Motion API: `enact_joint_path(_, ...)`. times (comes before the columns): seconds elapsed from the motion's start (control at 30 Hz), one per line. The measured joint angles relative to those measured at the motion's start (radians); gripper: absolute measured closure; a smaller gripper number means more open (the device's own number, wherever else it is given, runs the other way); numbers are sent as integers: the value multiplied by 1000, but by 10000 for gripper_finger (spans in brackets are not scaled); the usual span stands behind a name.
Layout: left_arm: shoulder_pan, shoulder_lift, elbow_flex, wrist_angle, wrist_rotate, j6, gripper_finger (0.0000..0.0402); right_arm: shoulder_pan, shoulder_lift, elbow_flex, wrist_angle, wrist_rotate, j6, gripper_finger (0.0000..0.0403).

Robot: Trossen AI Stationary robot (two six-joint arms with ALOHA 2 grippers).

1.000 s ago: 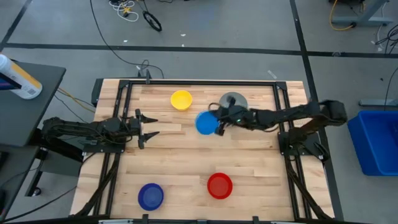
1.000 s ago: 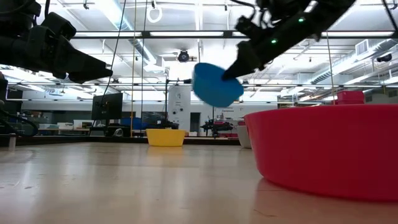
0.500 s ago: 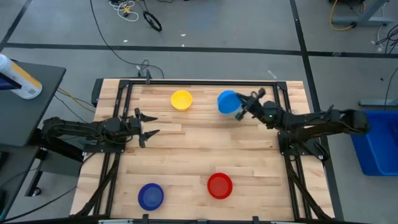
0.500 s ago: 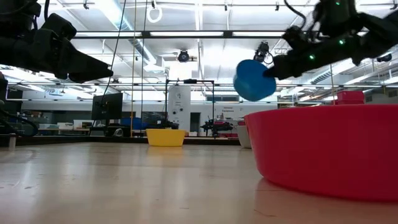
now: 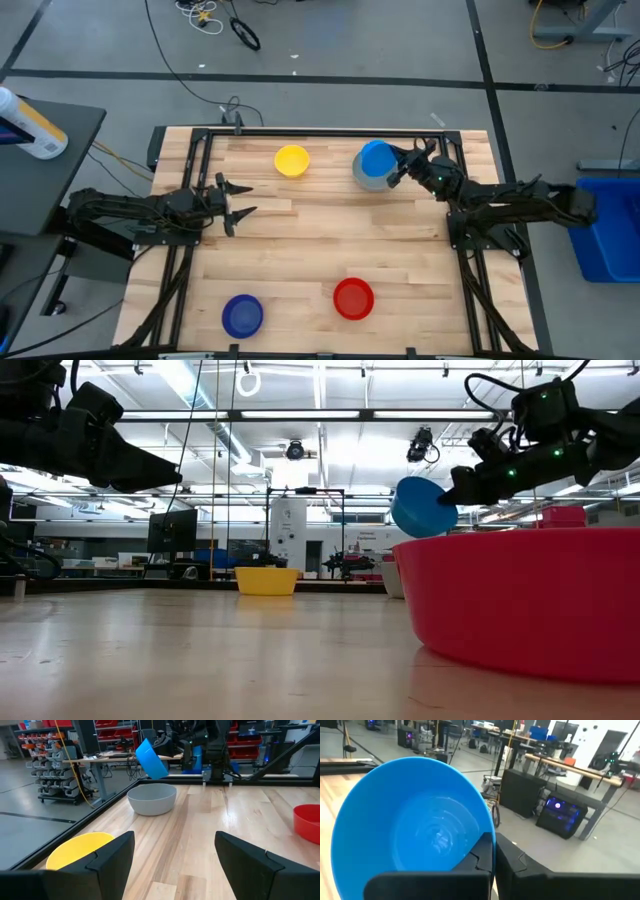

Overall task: Nest bowls inside each other
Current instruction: Stack the blue bowl on the gray bowl

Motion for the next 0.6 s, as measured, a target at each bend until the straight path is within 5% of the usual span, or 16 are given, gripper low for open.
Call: enact_joint_path(0.6, 0, 0, -1, 0, 0, 2, 116, -41, 100, 0, -83, -9, 123, 401)
